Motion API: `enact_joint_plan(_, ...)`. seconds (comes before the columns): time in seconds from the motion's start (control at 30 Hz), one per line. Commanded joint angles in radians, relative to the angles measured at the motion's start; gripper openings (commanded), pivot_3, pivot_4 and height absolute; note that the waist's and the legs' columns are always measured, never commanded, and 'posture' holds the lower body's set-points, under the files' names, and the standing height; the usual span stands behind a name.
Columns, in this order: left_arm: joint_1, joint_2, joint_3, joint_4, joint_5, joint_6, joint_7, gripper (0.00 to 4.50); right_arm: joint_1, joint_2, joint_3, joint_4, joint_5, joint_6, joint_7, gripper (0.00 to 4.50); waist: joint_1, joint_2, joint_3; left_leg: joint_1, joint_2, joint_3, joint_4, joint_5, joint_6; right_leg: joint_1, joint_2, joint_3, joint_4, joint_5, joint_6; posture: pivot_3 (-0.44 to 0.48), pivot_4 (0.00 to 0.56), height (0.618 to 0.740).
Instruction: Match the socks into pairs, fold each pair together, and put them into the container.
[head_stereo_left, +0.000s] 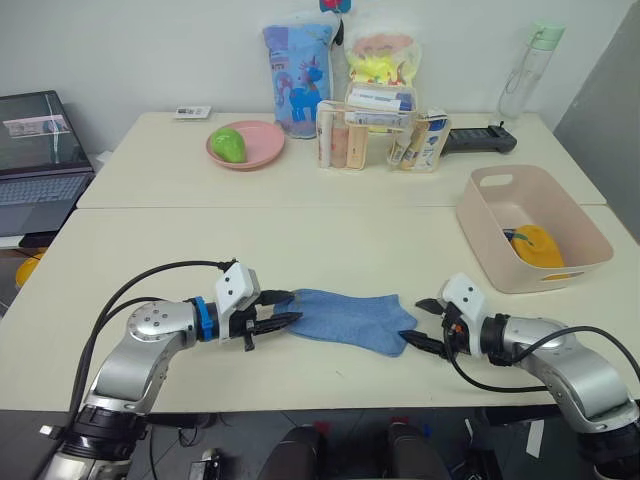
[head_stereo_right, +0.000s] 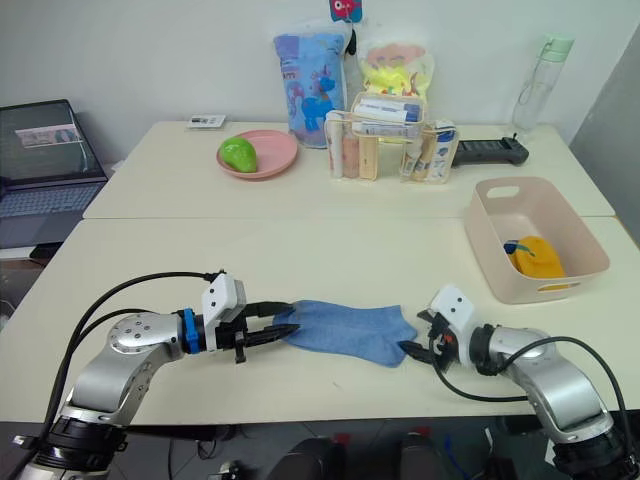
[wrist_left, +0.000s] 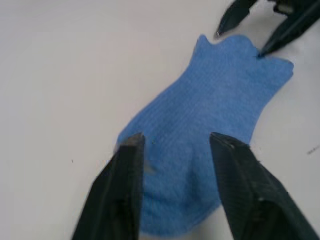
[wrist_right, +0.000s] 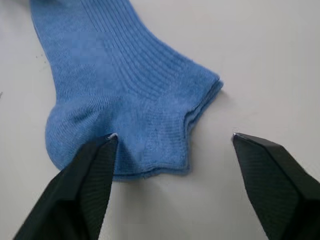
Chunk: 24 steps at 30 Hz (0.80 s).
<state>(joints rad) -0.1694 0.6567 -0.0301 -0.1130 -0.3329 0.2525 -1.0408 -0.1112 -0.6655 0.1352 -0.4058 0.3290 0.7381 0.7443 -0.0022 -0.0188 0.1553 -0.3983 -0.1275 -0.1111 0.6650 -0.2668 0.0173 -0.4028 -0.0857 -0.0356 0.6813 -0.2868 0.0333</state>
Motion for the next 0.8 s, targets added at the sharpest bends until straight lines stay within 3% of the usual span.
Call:
enact_joint_plan(0.03, -0.027, 0.007, 0.014, -0.001, 0.014, -0.022, 0.014, 2.70, -0.023, 0.001, 0.022, 0.000, -0.009, 0.014, -0.001, 3.74, 0.000, 0.000, 0.000, 0.000, 0.000, 0.000, 0.000, 0.000, 0.000, 0.000, 0.000, 0.000, 0.000, 0.000, 0.000, 0.000, 0.150, 0.740)
enact_joint_plan(0.13, -0.023, 0.008, 0.009, 0.001, 0.018, -0.028, 0.013, 2.77, -0.032, 0.023, 0.024, -0.014, 0.025, 0.025, 0.015, 3.18, 0.000, 0.000, 0.000, 0.000, 0.000, 0.000, 0.000, 0.000, 0.000, 0.000, 0.000, 0.000, 0.000, 0.000, 0.000, 0.000, 0.150, 0.740)
enact_joint_plan(0.43, -0.026, -0.001, 0.005, 0.005, 0.029, -0.036, 0.021, 2.77, -0.041, -0.003, 0.024, 0.004, 0.038, 0.014, 0.068, 0.04, 0.000, 0.000, 0.000, 0.000, 0.000, 0.000, 0.000, 0.000, 0.000, 0.000, 0.000, 0.000, 0.000, 0.000, 0.000, 0.000, 0.150, 0.740)
enact_joint_plan(0.57, -0.039, -0.015, -0.009, -0.001, 0.010, -0.028, 0.005, 2.77, -0.063, -0.017, 0.017, 0.038, 0.028, -0.007, 0.084, 0.04, 0.000, 0.000, 0.000, 0.000, 0.000, 0.000, 0.000, 0.000, 0.000, 0.000, 0.000, 0.000, 0.000, 0.000, 0.000, 0.000, 0.150, 0.740)
enact_joint_plan(0.67, -0.072, -0.046, -0.064, -0.009, 0.005, -0.031, -0.036, 2.23, -0.147, -0.044, 0.012, 0.085, 0.025, -0.003, 0.118, 0.00, 0.000, 0.000, 0.000, 0.000, 0.000, 0.000, 0.000, 0.000, 0.000, 0.000, 0.000, 0.000, 0.000, 0.000, 0.000, 0.000, 0.150, 0.740)
enact_joint_plan(0.8, -0.150, -0.102, -0.121, 0.029, 0.035, -0.035, -0.033, 0.94, -0.245, -0.079, 0.033, 0.159, 0.002, -0.018, 0.163, 0.00, 0.000, 0.000, 0.000, 0.000, 0.000, 0.000, 0.001, 0.000, 0.000, 0.000, 0.000, -0.001, 0.000, 0.000, 0.000, 0.000, 0.150, 0.740)
